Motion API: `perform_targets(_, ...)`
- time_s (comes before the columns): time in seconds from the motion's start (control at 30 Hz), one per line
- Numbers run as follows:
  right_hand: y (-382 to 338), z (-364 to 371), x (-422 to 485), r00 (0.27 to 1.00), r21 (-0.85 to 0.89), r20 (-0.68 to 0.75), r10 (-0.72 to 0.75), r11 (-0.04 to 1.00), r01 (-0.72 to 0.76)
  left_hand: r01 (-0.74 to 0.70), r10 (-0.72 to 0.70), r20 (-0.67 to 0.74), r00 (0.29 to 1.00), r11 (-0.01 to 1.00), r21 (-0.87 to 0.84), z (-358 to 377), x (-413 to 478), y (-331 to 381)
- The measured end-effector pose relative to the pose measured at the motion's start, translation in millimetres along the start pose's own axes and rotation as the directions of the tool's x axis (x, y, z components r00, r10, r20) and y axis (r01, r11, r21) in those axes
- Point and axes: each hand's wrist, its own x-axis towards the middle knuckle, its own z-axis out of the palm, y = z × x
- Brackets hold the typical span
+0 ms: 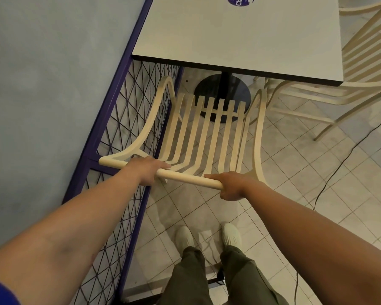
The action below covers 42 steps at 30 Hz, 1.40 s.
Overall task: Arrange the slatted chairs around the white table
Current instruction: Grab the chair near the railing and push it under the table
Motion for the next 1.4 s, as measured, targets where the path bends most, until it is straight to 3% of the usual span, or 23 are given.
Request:
perform_targets(0.5,0.4,-0.8,-0.1,1.0,-0.049,-0.003,0.003,0.999,-0.003,-0.007,0.009,-0.059,0.998,0.999,0.037,2.9,4.1,3.4)
perform_targets(0.9,-5.2,-4.2,-7.1,0.999,-0.03,-0.025,-0.034,0.999,0.033,-0.039,0.039,-0.01,0.999,0.999,-0.017,-3.6,-2.0,16.3)
perform_targets(1.17,-15.6,-20.8,-16.4,0.998,-0.009,-0.066,-0.008,1.0,0.007,-0.054,0.05,-0.026,0.998,0.986,-0.156,-20.3,-21.6,34.8)
perform_targets(1.4,-8.8,-59.3,-5.5,0.994,-0.12,0.026,-0.11,0.986,0.113,0.065,-0.095,-0.083,0.992,0.949,-0.307,-26.9,-29.6,63.8)
